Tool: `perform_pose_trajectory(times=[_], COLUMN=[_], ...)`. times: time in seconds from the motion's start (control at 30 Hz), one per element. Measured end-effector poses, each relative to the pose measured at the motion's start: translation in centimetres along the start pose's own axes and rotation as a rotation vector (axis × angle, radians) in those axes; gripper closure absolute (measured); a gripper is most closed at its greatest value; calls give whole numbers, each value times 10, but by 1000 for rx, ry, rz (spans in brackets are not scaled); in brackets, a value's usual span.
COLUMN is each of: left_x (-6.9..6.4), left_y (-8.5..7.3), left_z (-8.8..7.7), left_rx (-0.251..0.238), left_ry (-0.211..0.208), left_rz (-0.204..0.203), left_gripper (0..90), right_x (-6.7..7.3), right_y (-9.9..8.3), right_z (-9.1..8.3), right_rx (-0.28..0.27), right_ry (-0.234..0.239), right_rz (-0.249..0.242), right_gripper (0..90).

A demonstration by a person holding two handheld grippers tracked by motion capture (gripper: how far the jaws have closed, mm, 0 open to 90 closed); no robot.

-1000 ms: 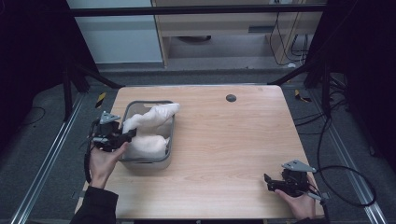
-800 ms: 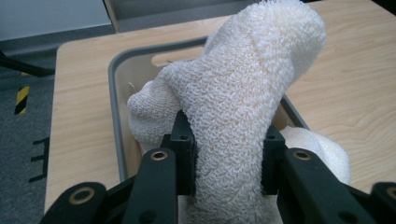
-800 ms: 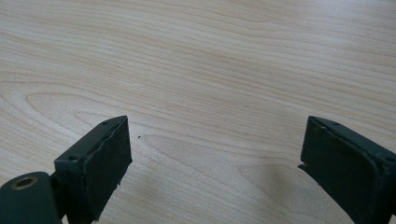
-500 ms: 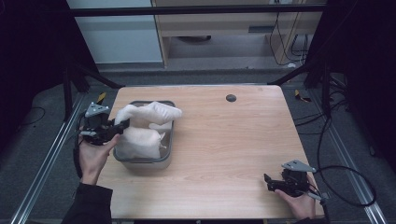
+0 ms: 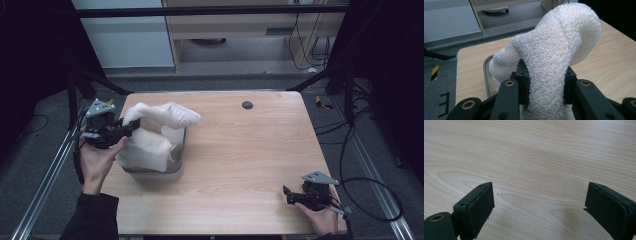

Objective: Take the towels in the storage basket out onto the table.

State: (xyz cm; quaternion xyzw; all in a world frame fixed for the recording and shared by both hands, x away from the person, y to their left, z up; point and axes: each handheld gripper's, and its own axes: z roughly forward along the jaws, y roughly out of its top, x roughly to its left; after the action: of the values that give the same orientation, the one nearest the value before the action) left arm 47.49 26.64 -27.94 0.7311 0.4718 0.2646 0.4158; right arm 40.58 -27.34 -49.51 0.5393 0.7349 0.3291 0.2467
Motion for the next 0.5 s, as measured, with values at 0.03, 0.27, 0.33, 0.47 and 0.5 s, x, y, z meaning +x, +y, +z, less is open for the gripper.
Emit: perform_pose_trajectory(times=[0.03, 0.27, 0.33, 0.47, 0.5], left_x=[0, -7, -9, -13, -13], left_y=[0, 11, 14, 19, 19], left_z=[0, -4, -6, -10, -10], left_rx=[0, -9, -14, -19, -19], left_ry=[0, -34, -42, -55, -55], left_rz=[0, 10, 13, 23, 23], left_gripper=[676, 676, 676, 676, 676], right_x=[0, 0, 0, 0, 0], right_y=[0, 0, 0, 0, 0], right_z=[0, 0, 0, 0, 0], right_rx=[0, 0, -1, 0, 0], right_ry=[0, 0, 1, 1, 1], right_rz=[0, 1, 0, 0, 0], right_gripper=[86, 86, 86, 86, 86])
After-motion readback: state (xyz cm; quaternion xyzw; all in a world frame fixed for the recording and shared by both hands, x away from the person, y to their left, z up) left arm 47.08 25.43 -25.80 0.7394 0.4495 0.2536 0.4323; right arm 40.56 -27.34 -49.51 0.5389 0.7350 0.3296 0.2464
